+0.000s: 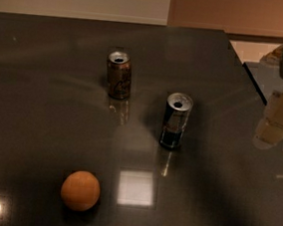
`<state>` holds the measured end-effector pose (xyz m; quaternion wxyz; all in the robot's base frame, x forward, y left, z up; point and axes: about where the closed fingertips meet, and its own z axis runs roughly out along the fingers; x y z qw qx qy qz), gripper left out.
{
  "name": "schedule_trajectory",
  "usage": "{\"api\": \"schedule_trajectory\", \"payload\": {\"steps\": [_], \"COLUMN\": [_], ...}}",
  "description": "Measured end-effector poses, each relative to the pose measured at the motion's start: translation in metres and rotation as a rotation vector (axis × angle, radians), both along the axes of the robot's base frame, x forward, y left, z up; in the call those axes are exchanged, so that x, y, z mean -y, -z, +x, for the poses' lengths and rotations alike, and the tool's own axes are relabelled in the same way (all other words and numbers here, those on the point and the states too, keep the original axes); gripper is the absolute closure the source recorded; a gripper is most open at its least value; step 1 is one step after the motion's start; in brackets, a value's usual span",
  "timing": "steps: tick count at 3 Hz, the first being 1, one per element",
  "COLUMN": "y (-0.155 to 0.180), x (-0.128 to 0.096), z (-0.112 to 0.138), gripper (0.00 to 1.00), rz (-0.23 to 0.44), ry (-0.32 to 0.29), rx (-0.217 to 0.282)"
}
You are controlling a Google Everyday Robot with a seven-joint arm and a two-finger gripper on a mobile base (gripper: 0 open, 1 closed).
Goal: Knock redbull can over
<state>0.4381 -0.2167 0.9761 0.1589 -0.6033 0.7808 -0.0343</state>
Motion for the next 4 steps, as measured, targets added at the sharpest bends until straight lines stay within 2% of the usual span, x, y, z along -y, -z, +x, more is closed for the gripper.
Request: {"api": "schedule_trajectory", "payload": {"steps": [2,3,4], "y": [0.001,0.008,0.026], "x": [-0.003,-0.010,-0.023], "z": [0.002,0.008,0.016], "gripper": [0.00,0.00,0.00], "rz": [0.026,0.091,0.201], "ry": [-0.005,-0.017,-0.061], "rx": [-0.001,-0.002,-0.007]}}
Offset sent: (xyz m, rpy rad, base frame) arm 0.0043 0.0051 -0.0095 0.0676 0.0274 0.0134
